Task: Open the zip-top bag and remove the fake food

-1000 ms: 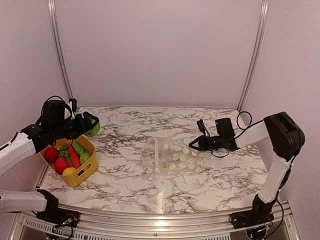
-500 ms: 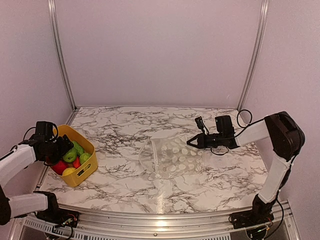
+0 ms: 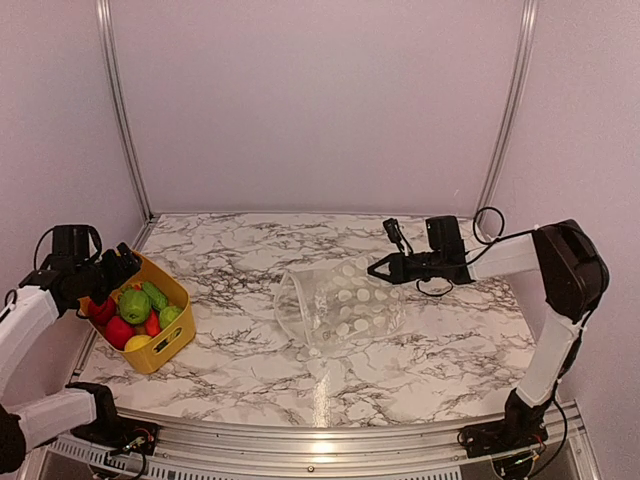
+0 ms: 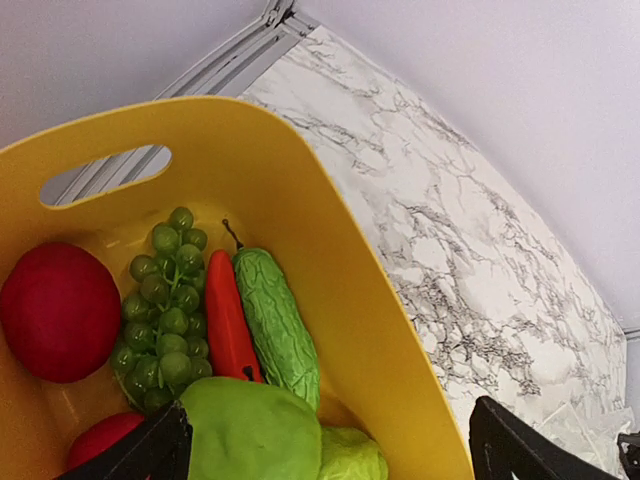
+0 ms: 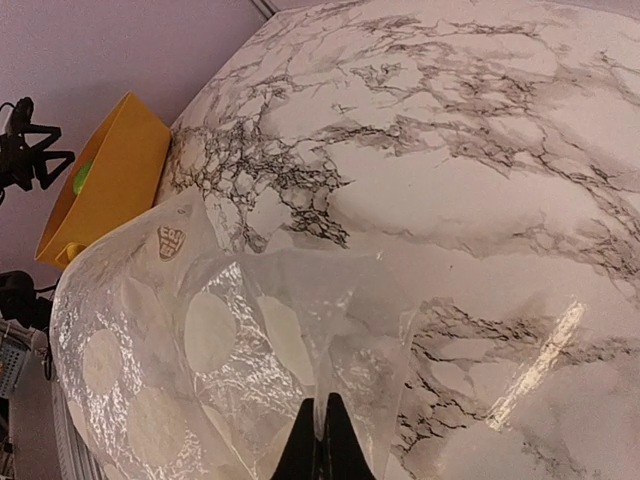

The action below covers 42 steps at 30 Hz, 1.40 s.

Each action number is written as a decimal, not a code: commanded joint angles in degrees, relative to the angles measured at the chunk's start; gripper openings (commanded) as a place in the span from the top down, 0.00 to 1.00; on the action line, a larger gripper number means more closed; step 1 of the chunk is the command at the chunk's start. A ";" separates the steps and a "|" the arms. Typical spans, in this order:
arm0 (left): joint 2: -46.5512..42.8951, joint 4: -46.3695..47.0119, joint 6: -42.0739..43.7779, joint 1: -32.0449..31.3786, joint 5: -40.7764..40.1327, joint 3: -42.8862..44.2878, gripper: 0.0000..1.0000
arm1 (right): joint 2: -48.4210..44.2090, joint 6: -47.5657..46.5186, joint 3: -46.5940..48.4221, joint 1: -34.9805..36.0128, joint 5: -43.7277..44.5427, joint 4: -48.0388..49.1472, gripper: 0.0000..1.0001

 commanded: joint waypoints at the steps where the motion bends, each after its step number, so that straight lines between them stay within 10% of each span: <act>1: -4.70 1.17 3.52 -1.79 6.50 2.55 0.01 | -1.97 -2.02 0.90 1.75 0.57 -0.03 1.00; 21: 23.80 32.78 1.10 -32.18 29.93 9.34 0.02 | -17.90 -15.36 -8.20 9.68 0.38 7.58 1.00; 32: 38.20 40.48 2.02 -37.39 34.79 13.43 0.17 | -21.20 -15.16 -10.86 9.69 -3.87 11.50 1.00; 42: 37.06 42.68 3.33 -37.95 34.39 11.99 0.95 | -22.64 -14.49 -11.35 9.61 2.79 9.81 1.00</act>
